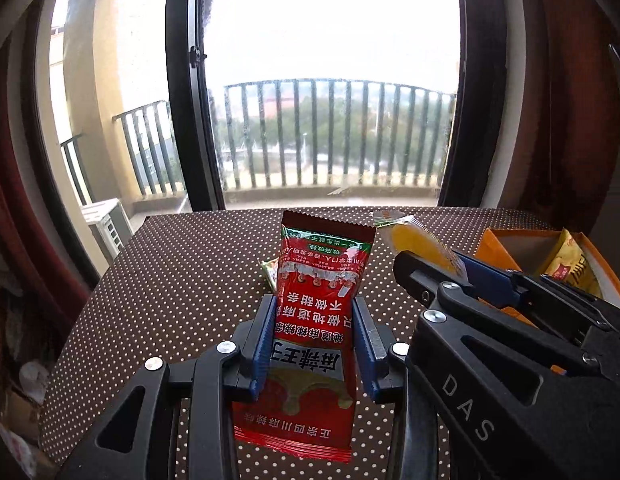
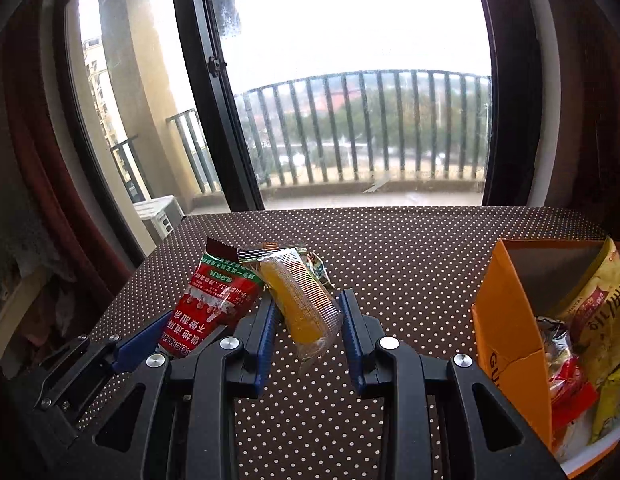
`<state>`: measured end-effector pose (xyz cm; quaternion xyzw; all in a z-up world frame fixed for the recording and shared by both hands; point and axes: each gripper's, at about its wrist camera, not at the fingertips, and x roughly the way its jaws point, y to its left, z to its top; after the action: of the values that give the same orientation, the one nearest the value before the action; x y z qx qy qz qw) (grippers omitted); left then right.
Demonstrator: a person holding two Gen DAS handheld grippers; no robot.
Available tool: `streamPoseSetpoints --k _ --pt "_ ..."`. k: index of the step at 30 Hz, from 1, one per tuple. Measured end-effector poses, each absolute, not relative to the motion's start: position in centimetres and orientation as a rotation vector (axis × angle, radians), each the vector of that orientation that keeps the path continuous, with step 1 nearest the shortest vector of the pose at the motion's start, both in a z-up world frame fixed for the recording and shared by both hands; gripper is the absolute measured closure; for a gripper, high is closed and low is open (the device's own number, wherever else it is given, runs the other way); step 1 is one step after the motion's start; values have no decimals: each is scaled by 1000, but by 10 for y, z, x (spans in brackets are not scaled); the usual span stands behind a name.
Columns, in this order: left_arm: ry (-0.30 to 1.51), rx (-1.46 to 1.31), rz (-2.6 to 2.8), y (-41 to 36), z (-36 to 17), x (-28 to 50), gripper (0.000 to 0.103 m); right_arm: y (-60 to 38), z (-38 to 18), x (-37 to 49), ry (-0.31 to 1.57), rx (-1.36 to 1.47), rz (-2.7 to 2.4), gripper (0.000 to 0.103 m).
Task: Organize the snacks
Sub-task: 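Lift both held packets and carry them toward the orange box, then lower the red strip packet into the box with the left tool while the right tool lowers the yellow cake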
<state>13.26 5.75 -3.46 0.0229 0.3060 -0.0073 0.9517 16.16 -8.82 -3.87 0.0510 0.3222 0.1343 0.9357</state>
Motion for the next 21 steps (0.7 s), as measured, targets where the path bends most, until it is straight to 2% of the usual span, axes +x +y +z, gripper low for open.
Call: streamPoseSetpoints --k 21 --pt "523 47 -190 -14 -3 114 66 -156 -5 138 525 149 198 69"
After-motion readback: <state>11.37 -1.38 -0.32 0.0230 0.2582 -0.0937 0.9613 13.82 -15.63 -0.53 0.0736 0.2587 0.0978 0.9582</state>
